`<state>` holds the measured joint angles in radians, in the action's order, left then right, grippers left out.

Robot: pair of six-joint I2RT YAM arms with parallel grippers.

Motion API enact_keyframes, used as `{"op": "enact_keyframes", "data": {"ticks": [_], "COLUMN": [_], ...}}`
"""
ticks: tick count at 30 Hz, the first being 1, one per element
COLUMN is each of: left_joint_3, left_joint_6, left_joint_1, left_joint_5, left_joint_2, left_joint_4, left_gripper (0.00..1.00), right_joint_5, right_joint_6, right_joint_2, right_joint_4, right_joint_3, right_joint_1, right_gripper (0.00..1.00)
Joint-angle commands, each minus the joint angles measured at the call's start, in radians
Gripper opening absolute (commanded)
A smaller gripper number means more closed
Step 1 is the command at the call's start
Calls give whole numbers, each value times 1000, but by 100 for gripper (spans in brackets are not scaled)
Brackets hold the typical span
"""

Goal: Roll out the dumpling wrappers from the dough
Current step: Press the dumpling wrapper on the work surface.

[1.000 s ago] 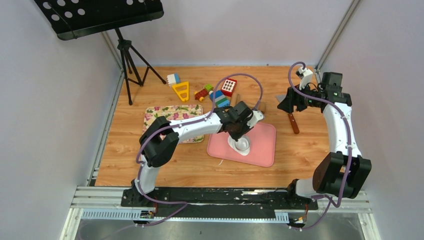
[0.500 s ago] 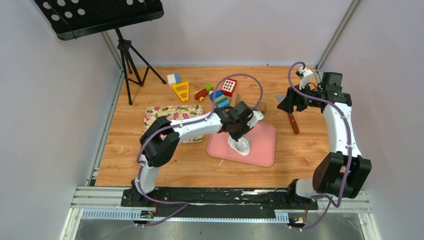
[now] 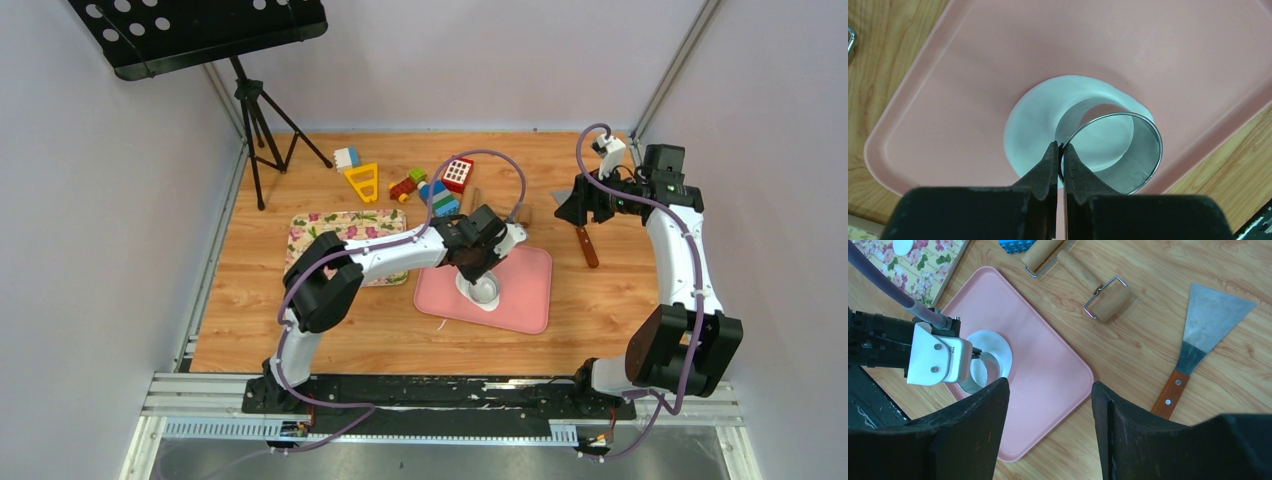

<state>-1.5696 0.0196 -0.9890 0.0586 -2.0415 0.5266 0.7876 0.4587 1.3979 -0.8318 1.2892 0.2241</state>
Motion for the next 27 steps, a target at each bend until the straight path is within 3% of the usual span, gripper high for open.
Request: {"op": "enact_keyframes", "data": {"ticks": [1, 27], "left_joint_3": [-24, -33], "left_joint_6": [-14, -40], "left_joint_1": [-7, -6], "left_joint_5": [0, 1], "left_joint_2": [-12, -25], "left_joint_4": [-30, -32], "left_gripper": [0, 0], "right_joint_5": [38, 42], "right_joint_6": [22, 23], "right_joint_2": [-25, -27], "right_joint_4": [32, 32], "right_joint_3": [-4, -5], "right_joint_1": [3, 3], "right_gripper": [62, 62]}}
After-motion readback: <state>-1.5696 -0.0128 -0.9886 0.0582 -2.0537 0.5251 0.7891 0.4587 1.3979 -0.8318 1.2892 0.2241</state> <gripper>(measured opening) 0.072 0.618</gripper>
